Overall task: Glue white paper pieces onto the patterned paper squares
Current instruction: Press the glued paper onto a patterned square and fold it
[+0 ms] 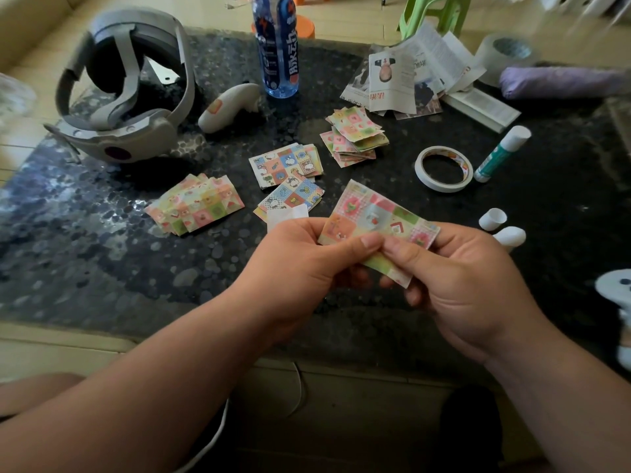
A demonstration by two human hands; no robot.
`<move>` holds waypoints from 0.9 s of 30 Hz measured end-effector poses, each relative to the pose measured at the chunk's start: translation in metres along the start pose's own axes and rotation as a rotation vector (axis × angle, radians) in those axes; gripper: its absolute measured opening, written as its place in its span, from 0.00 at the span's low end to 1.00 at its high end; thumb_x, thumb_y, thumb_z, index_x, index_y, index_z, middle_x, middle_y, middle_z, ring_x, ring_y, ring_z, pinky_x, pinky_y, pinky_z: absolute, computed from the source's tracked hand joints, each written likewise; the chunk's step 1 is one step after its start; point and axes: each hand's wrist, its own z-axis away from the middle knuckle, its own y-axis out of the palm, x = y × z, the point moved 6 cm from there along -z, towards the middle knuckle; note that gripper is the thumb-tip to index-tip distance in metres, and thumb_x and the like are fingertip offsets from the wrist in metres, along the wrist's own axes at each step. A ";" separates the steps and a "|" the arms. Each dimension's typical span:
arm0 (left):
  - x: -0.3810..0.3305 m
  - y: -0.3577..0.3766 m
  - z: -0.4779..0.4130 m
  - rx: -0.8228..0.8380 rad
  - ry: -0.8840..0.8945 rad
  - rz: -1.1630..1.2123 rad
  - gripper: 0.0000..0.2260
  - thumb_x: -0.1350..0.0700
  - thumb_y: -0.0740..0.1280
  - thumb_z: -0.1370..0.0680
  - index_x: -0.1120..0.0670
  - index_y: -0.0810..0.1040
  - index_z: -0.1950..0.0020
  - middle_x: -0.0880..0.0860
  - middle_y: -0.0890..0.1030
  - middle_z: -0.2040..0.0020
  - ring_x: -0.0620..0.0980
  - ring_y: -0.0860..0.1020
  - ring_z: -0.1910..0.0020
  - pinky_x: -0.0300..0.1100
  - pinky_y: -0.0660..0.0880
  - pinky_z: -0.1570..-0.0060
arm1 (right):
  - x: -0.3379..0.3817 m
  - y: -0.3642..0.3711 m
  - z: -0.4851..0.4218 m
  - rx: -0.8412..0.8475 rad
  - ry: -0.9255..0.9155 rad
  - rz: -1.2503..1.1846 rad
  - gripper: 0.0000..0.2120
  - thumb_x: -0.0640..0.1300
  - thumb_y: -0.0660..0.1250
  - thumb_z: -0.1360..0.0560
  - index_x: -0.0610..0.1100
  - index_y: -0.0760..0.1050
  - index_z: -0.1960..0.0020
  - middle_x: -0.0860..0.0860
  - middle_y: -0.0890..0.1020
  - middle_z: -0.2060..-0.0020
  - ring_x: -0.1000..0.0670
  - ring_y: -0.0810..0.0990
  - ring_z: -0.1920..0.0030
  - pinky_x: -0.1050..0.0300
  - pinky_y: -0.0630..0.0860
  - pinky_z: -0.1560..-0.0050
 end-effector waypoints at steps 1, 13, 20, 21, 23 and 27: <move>0.000 -0.001 -0.001 -0.012 0.006 0.003 0.13 0.58 0.72 0.28 0.67 0.83 0.49 0.64 0.85 0.54 0.62 0.79 0.57 0.51 0.80 0.52 | 0.000 0.002 0.001 0.023 0.037 -0.040 0.11 0.48 0.72 0.34 0.42 0.85 0.56 0.45 0.84 0.69 0.55 0.74 0.75 0.64 0.69 0.75; -0.001 -0.009 -0.003 -0.158 0.074 0.109 0.16 0.57 0.73 0.32 0.67 0.82 0.49 0.65 0.85 0.52 0.58 0.83 0.55 0.51 0.81 0.49 | -0.006 0.012 -0.001 0.068 0.174 -0.156 0.10 0.42 0.72 0.33 0.38 0.82 0.54 0.42 0.80 0.71 0.53 0.71 0.80 0.64 0.63 0.83; -0.015 -0.018 -0.003 -0.182 0.148 0.078 0.04 0.58 0.74 0.31 0.59 0.83 0.63 0.59 0.85 0.61 0.55 0.85 0.59 0.47 0.83 0.56 | -0.008 0.016 0.000 0.079 0.209 -0.173 0.14 0.42 0.71 0.32 0.36 0.81 0.49 0.42 0.81 0.70 0.53 0.72 0.79 0.64 0.64 0.82; -0.017 -0.018 -0.003 -0.183 0.162 0.047 0.05 0.57 0.73 0.30 0.58 0.83 0.62 0.59 0.86 0.60 0.55 0.86 0.59 0.46 0.82 0.56 | -0.008 0.016 0.000 0.080 0.210 -0.170 0.14 0.42 0.71 0.32 0.36 0.81 0.49 0.42 0.81 0.70 0.53 0.72 0.79 0.64 0.64 0.82; -0.021 -0.017 -0.002 -0.178 0.176 -0.045 0.07 0.55 0.71 0.26 0.58 0.84 0.59 0.59 0.86 0.59 0.56 0.86 0.57 0.47 0.82 0.55 | -0.008 0.014 0.001 0.079 0.206 -0.147 0.12 0.43 0.71 0.32 0.37 0.82 0.51 0.42 0.81 0.70 0.52 0.73 0.78 0.64 0.65 0.82; -0.024 -0.016 0.000 -0.164 0.181 -0.233 0.10 0.54 0.67 0.20 0.56 0.85 0.56 0.56 0.87 0.58 0.55 0.85 0.58 0.52 0.83 0.53 | -0.005 0.004 0.000 0.030 0.142 -0.013 0.14 0.48 0.74 0.35 0.39 0.83 0.54 0.43 0.85 0.65 0.49 0.79 0.70 0.62 0.70 0.75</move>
